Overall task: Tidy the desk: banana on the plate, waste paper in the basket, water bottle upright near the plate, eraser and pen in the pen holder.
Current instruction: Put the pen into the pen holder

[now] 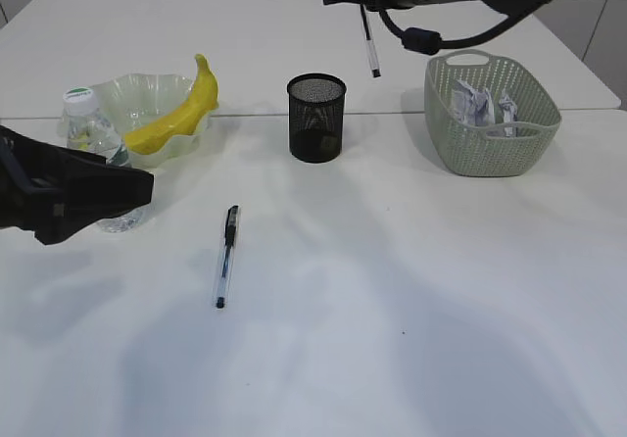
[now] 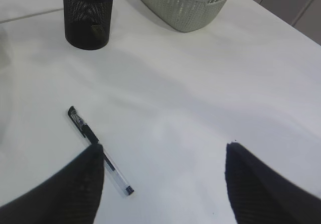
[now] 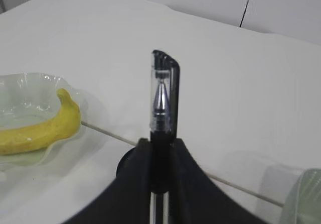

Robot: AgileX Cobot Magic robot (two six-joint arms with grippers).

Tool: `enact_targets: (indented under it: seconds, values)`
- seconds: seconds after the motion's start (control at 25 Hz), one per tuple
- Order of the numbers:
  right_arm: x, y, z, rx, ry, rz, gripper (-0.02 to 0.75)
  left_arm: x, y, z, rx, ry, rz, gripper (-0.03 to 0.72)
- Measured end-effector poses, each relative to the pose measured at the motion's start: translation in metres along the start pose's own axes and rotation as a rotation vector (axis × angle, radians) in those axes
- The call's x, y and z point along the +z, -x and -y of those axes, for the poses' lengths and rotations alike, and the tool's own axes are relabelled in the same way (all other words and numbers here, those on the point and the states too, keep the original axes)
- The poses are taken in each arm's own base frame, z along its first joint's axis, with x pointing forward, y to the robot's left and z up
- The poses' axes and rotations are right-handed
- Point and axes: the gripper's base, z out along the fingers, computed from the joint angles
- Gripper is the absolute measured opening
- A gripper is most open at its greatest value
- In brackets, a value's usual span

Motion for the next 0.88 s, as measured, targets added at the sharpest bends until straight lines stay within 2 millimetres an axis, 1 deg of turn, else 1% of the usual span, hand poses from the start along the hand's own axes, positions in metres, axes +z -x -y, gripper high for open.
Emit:
enact_targets:
  seconds: [0.28, 0.4, 0.52, 0.72, 0.88]
  values:
    - [0.031, -0.023, 0.002, 0.000, 0.046, 0.071, 0.037, 0.000, -0.002, 0.000, 0.026, 0.002, -0.017, 0.533]
    - [0.043, -0.034, 0.006, 0.007, 0.058, 0.096, 0.037, 0.000, -0.002, -0.001, 0.030, 0.007, -0.019, 0.531]
    - [0.052, -0.042, 0.009, 0.011, 0.070, 0.120, 0.037, 0.000, -0.002, -0.001, 0.032, 0.015, -0.019, 0.529]
    - [0.066, -0.043, 0.011, 0.013, 0.079, 0.170, 0.036, 0.000, -0.002, -0.003, 0.037, 0.036, -0.021, 0.528]
    - [0.074, -0.039, 0.010, 0.011, 0.089, 0.213, 0.036, 0.000, -0.002, -0.004, 0.038, 0.041, -0.021, 0.528]
